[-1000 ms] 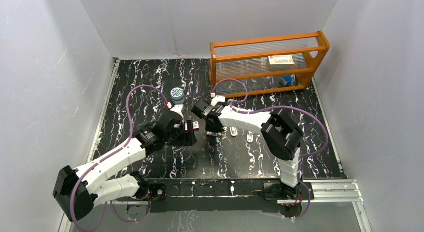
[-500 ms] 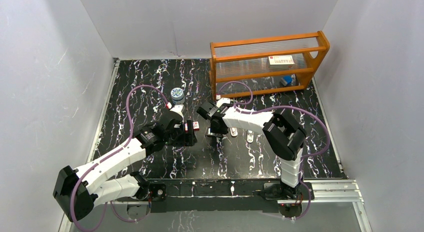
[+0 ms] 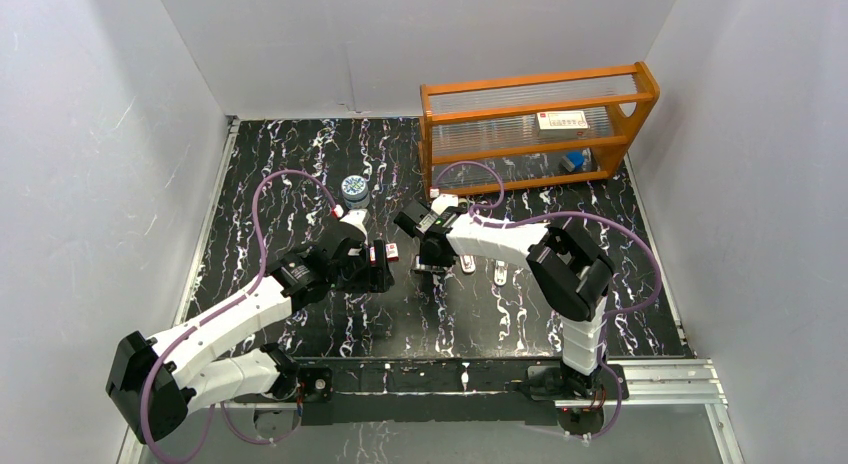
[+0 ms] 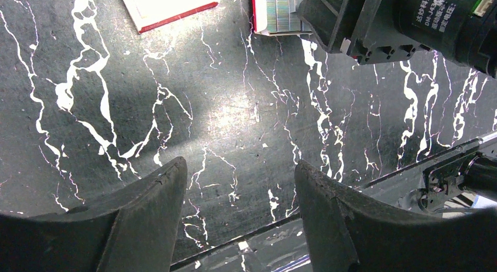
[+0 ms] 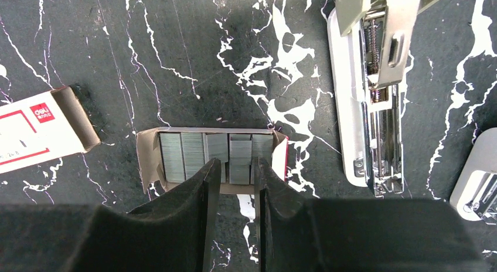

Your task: Load the staples into the stapler

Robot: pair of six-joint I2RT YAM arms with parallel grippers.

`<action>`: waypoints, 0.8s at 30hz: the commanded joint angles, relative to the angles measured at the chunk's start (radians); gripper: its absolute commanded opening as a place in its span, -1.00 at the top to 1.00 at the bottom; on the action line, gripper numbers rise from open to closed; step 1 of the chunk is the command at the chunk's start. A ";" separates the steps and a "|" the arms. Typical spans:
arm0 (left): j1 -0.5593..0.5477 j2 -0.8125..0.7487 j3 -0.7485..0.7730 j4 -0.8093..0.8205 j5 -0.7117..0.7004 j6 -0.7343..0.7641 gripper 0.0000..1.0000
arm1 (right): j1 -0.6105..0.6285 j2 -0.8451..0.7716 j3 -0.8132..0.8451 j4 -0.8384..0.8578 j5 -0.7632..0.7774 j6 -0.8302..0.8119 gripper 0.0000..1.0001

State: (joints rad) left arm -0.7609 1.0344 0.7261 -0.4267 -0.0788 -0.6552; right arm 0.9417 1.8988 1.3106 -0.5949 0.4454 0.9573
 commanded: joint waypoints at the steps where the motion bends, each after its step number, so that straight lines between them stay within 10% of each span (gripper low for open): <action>1: 0.005 -0.012 -0.012 0.000 -0.003 -0.003 -0.29 | -0.007 -0.040 -0.004 0.014 0.014 -0.014 0.28; 24: 0.006 -0.005 -0.015 0.005 0.010 -0.004 -0.29 | -0.015 -0.031 0.006 0.010 0.035 -0.028 0.33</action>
State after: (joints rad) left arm -0.7609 1.0359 0.7124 -0.4194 -0.0731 -0.6586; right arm 0.9314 1.8988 1.3106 -0.5957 0.4503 0.9401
